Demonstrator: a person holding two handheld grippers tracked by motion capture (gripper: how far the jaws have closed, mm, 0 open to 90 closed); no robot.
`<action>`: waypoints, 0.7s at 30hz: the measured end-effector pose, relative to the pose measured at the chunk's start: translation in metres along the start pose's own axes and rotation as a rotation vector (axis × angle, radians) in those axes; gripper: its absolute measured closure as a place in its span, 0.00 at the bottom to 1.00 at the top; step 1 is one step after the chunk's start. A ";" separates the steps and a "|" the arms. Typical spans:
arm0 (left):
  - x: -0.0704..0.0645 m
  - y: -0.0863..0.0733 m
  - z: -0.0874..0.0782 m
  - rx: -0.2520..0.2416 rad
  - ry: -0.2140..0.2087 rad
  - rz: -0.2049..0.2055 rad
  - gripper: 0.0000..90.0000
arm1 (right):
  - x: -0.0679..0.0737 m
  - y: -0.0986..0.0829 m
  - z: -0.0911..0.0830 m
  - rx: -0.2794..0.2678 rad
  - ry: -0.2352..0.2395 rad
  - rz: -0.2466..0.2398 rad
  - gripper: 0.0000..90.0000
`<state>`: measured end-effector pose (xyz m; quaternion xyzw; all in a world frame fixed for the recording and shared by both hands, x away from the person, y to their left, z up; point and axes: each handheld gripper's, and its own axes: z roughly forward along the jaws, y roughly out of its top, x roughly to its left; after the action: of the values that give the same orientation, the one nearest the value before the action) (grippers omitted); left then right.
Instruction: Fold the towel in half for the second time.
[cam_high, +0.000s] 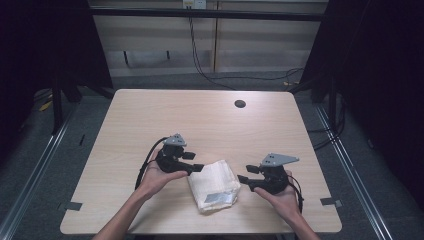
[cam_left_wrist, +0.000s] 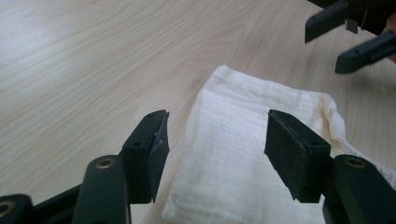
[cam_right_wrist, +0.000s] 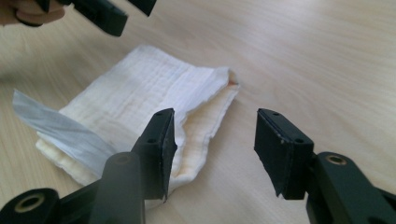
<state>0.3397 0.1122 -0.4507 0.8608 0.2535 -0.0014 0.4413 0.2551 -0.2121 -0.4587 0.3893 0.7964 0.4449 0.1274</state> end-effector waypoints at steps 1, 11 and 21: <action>-0.001 -0.002 -0.003 -0.008 -0.001 0.006 0.42 | -0.001 0.001 -0.003 -0.007 -0.002 0.000 0.53; -0.004 -0.023 -0.041 -0.054 0.050 -0.016 0.46 | -0.008 0.001 -0.030 -0.051 -0.041 0.018 0.53; -0.004 -0.057 -0.074 -0.052 0.102 -0.070 0.40 | -0.018 -0.018 -0.049 -0.039 -0.074 0.056 0.50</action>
<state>0.2947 0.1944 -0.4478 0.8387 0.3057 0.0336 0.4495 0.2313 -0.2611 -0.4475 0.4252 0.7710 0.4491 0.1519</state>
